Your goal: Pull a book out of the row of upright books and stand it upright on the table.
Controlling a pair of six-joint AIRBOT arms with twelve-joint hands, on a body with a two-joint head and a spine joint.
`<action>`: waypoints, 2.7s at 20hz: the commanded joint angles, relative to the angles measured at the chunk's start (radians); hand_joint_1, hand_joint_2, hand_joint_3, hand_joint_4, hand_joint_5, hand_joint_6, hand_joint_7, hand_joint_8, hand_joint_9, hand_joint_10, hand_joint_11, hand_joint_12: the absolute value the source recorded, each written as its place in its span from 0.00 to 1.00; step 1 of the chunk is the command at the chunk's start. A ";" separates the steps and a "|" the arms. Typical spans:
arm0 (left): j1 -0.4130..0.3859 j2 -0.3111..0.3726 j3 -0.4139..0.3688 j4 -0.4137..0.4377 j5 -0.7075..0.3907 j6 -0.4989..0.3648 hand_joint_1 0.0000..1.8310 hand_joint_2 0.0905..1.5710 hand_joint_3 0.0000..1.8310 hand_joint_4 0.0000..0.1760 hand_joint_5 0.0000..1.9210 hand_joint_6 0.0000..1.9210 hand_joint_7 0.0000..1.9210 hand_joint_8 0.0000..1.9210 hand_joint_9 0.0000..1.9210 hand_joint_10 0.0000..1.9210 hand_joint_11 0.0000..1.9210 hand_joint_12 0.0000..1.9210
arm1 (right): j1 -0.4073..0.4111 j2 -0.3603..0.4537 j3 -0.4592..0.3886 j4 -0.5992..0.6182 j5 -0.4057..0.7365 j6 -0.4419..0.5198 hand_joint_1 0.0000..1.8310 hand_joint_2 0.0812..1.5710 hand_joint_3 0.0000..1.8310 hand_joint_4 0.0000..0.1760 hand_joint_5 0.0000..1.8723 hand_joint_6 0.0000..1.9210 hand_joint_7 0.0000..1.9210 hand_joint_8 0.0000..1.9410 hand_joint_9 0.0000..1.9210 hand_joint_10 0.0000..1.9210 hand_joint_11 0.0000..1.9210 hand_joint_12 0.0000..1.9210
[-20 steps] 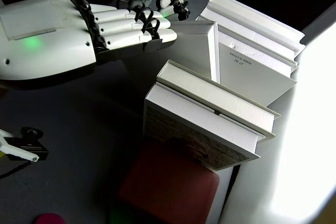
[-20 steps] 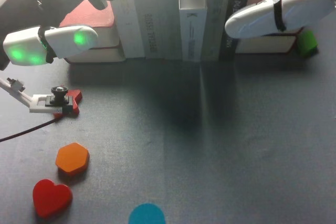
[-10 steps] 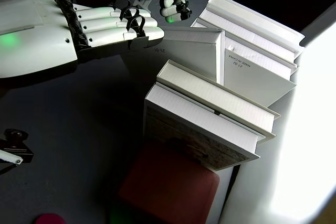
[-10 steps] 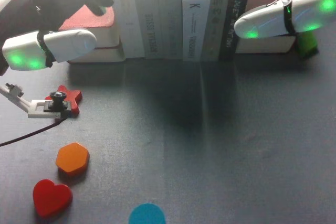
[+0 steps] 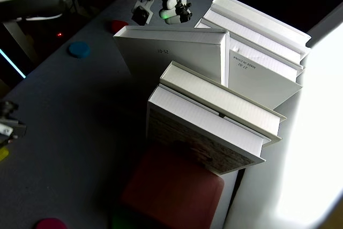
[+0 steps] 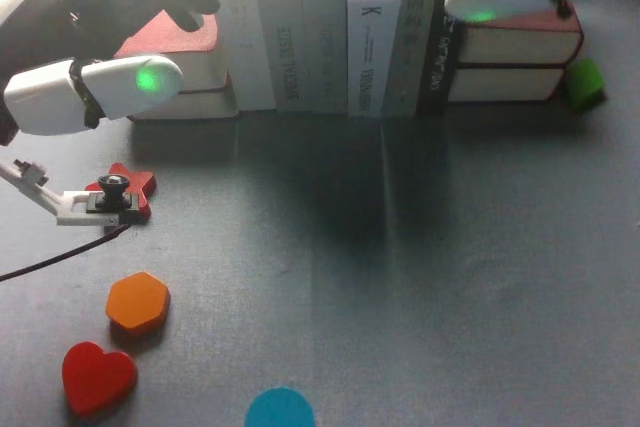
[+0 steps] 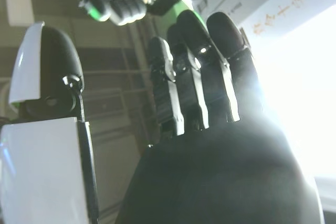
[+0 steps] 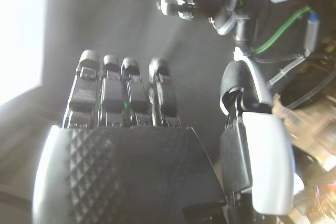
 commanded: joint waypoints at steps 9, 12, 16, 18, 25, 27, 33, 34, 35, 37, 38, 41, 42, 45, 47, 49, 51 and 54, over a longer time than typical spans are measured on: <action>-0.015 0.000 -0.003 -0.045 -0.121 -0.011 0.55 0.59 0.00 0.10 0.29 0.00 0.26 0.05 0.20 0.54 0.10 0.86 | 0.059 -0.132 0.157 -0.351 -0.033 0.347 0.40 0.56 0.02 0.80 0.06 0.00 0.00 0.00 0.00 0.00 0.00 0.23; -0.004 0.011 -0.006 -0.054 -0.123 -0.011 0.57 0.59 0.00 0.15 0.29 0.00 0.26 0.05 0.18 0.53 0.05 0.86 | 0.081 -0.141 0.161 -0.483 -0.054 0.406 0.38 0.62 0.01 0.75 0.02 0.00 0.00 0.00 0.00 0.00 0.00 0.01; 0.012 0.054 -0.026 -0.070 -0.126 -0.011 0.58 0.59 0.00 0.25 0.31 0.01 0.27 0.06 0.16 0.53 0.03 0.86 | 0.086 -0.140 0.161 -0.510 -0.060 0.418 0.44 0.75 0.01 0.83 0.02 0.01 0.00 0.00 0.00 0.00 0.00 0.17; 0.041 0.095 -0.052 -0.088 -0.130 -0.011 0.56 0.58 0.00 0.08 0.29 0.00 0.28 0.05 0.17 0.51 0.05 0.86 | 0.099 -0.144 0.161 -0.519 -0.060 0.418 0.50 0.74 0.00 0.91 0.05 0.01 0.00 0.00 0.00 0.00 0.00 0.36; 0.225 0.225 -0.157 -0.250 -0.227 -0.011 0.51 0.67 0.01 0.29 0.27 0.00 0.27 0.02 0.13 0.49 0.00 0.83 | 0.100 -0.175 0.175 -0.540 -0.060 0.418 0.38 0.74 0.00 0.96 0.08 0.00 0.00 0.00 0.00 0.00 0.00 0.44; 0.259 0.234 -0.166 -0.275 -0.247 -0.011 0.51 0.68 0.01 0.26 0.27 0.00 0.28 0.02 0.13 0.51 0.00 0.84 | 0.093 -0.190 0.181 -0.551 -0.060 0.418 0.34 0.74 0.00 1.00 0.09 0.00 0.00 0.00 0.00 0.00 0.00 0.35; 0.259 0.223 -0.164 -0.282 -0.258 -0.011 0.52 0.68 0.00 0.24 0.26 0.00 0.27 0.02 0.12 0.49 0.00 0.82 | 0.093 -0.210 0.200 -0.607 -0.059 0.481 0.45 0.68 0.00 0.84 0.12 0.00 0.00 0.00 0.00 0.00 0.00 0.37; 0.261 0.224 -0.167 -0.281 -0.259 -0.011 0.51 0.68 0.00 0.23 0.26 0.00 0.27 0.02 0.14 0.47 0.00 0.83 | 0.093 -0.211 0.203 -0.607 -0.059 0.481 0.47 0.67 0.00 0.86 0.12 0.00 0.00 0.00 0.00 0.00 0.00 0.37; 0.261 0.225 -0.167 -0.281 -0.261 -0.011 0.51 0.68 0.00 0.29 0.26 0.00 0.28 0.02 0.15 0.47 0.00 0.83 | 0.093 -0.211 0.204 -0.607 -0.059 0.481 0.48 0.67 0.00 0.85 0.14 0.01 0.00 0.00 0.00 0.00 0.00 0.37; 0.263 0.222 -0.167 -0.281 -0.266 -0.011 0.53 0.66 0.00 0.32 0.28 0.01 0.28 0.02 0.14 0.49 0.00 0.84 | 0.090 -0.216 0.203 -0.609 -0.055 0.481 0.56 0.65 0.00 0.53 0.17 0.01 0.01 0.00 0.00 0.00 0.00 0.25; 0.263 0.220 -0.167 -0.280 -0.269 -0.011 0.52 0.66 0.00 0.34 0.29 0.01 0.28 0.02 0.14 0.49 0.00 0.84 | 0.090 -0.219 0.203 -0.609 -0.054 0.481 0.56 0.65 0.00 0.50 0.18 0.01 0.03 0.00 0.00 0.00 0.00 0.05; 0.263 0.219 -0.168 -0.279 -0.271 -0.011 0.54 0.65 0.00 0.34 0.29 0.01 0.28 0.01 0.17 0.48 0.03 0.83 | 0.088 -0.229 0.204 -0.609 -0.049 0.481 0.61 0.65 0.00 0.40 0.24 0.01 0.09 0.01 0.04 0.00 0.00 0.08; 0.263 0.219 -0.168 -0.279 -0.271 -0.011 0.54 0.65 0.00 0.30 0.29 0.01 0.29 0.02 0.17 0.48 0.03 0.83 | 0.087 -0.232 0.204 -0.609 -0.048 0.481 0.63 0.64 0.00 0.34 0.25 0.01 0.11 0.01 0.06 0.01 0.00 0.16; 0.263 0.218 -0.171 -0.277 -0.271 -0.011 0.55 0.65 0.00 0.21 0.28 0.00 0.29 0.01 0.14 0.53 0.00 0.87 | 0.086 -0.243 0.210 -0.609 -0.042 0.481 0.64 0.63 0.00 0.41 0.27 0.01 0.14 0.00 0.08 0.02 0.00 0.36; 0.263 0.218 -0.171 -0.277 -0.271 -0.011 0.55 0.65 0.00 0.20 0.28 0.00 0.29 0.01 0.14 0.53 0.00 0.87 | 0.083 -0.250 0.215 -0.606 -0.039 0.481 0.64 0.63 0.00 0.43 0.27 0.01 0.14 0.00 0.09 0.02 0.00 0.41; 0.263 0.219 -0.173 -0.276 -0.271 -0.011 0.57 0.62 0.00 0.26 0.29 0.01 0.29 0.01 0.15 0.57 0.00 0.88 | 0.082 -0.259 0.226 -0.593 -0.030 0.489 0.63 0.71 0.00 0.00 0.44 0.46 0.36 0.09 0.30 0.17 0.06 0.83; 0.263 0.217 -0.173 -0.274 -0.271 -0.011 0.57 0.61 0.00 0.31 0.31 0.01 0.30 0.02 0.16 0.57 0.00 0.88 | 0.079 -0.273 0.247 -0.572 -0.007 0.504 0.73 0.70 0.00 0.00 0.49 0.48 0.51 0.52 0.45 0.62 0.35 0.86; 0.262 0.215 -0.172 -0.270 -0.271 -0.011 0.57 0.62 0.00 0.20 0.31 0.01 0.30 0.01 0.19 0.53 0.05 0.84 | 0.077 -0.278 0.256 -0.534 0.007 0.504 0.69 0.70 0.00 0.00 0.51 0.41 0.53 0.62 0.57 0.78 0.53 0.95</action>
